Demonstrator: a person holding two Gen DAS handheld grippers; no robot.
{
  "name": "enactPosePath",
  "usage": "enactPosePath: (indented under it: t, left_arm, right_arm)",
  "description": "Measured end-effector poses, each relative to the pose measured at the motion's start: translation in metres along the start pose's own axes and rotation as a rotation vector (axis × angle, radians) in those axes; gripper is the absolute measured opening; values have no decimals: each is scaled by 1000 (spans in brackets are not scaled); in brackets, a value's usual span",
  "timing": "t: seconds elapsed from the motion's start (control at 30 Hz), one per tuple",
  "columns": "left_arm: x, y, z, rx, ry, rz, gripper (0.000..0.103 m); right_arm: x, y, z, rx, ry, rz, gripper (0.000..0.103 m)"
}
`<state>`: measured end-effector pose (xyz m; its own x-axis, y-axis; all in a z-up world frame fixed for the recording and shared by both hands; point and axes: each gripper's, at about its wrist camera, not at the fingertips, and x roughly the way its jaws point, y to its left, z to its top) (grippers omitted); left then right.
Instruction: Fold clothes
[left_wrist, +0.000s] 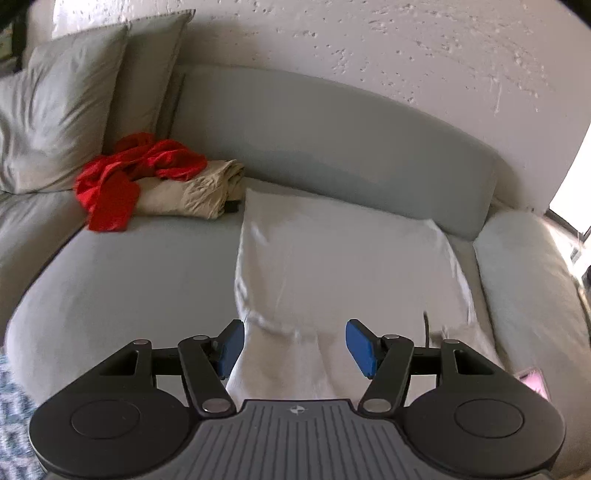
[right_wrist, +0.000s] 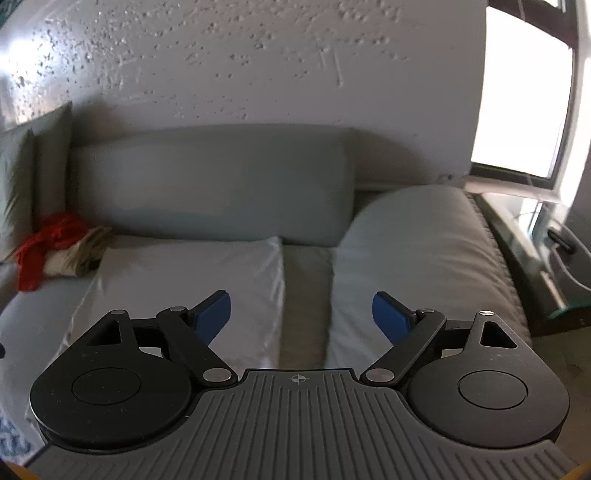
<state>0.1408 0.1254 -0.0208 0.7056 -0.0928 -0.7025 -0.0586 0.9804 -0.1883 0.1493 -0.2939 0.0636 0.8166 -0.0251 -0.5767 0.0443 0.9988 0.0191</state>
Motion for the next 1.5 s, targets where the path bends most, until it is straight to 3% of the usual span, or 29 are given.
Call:
enactPosePath:
  t: [0.13, 0.2, 0.33, 0.47, 0.57, 0.73, 0.9, 1.03, 1.13, 1.2, 1.43, 1.5]
  left_arm:
    - [69, 30, 27, -13, 26, 10, 53]
    - [108, 48, 36, -33, 44, 25, 45]
    - [172, 72, 59, -55, 43, 14, 45]
    - [225, 87, 89, -56, 23, 5, 46]
    - [261, 90, 109, -17, 21, 6, 46]
    - [312, 101, 125, -55, 93, -13, 45]
    - [325, 107, 127, -73, 79, -44, 54]
    - [328, 113, 129, -111, 58, -82, 57]
    - [330, 117, 131, -124, 58, -100, 57]
    - [331, 118, 133, -122, 61, -104, 57]
    - [339, 103, 139, -27, 53, -71, 55]
    - [344, 106, 143, -54, 42, -77, 53]
  right_arm:
    - [83, -10, 11, 115, 82, 90, 86]
    - [127, -17, 5, 215, 144, 123, 77]
    - [203, -14, -15, 296, 240, 195, 66]
    - [271, -10, -14, 310, 275, 252, 65]
    - [318, -13, -5, 360, 274, 245, 65]
    - [384, -33, 7, 430, 298, 239, 68]
    - [432, -40, 13, 474, 320, 340, 55]
    - [462, -36, 16, 465, 292, 344, 48]
    - [481, -29, 15, 436, 282, 325, 30]
    - [486, -24, 13, 395, 280, 306, 9]
    - [476, -26, -3, 404, 243, 304, 7]
    - [476, -29, -7, 430, 243, 312, 6]
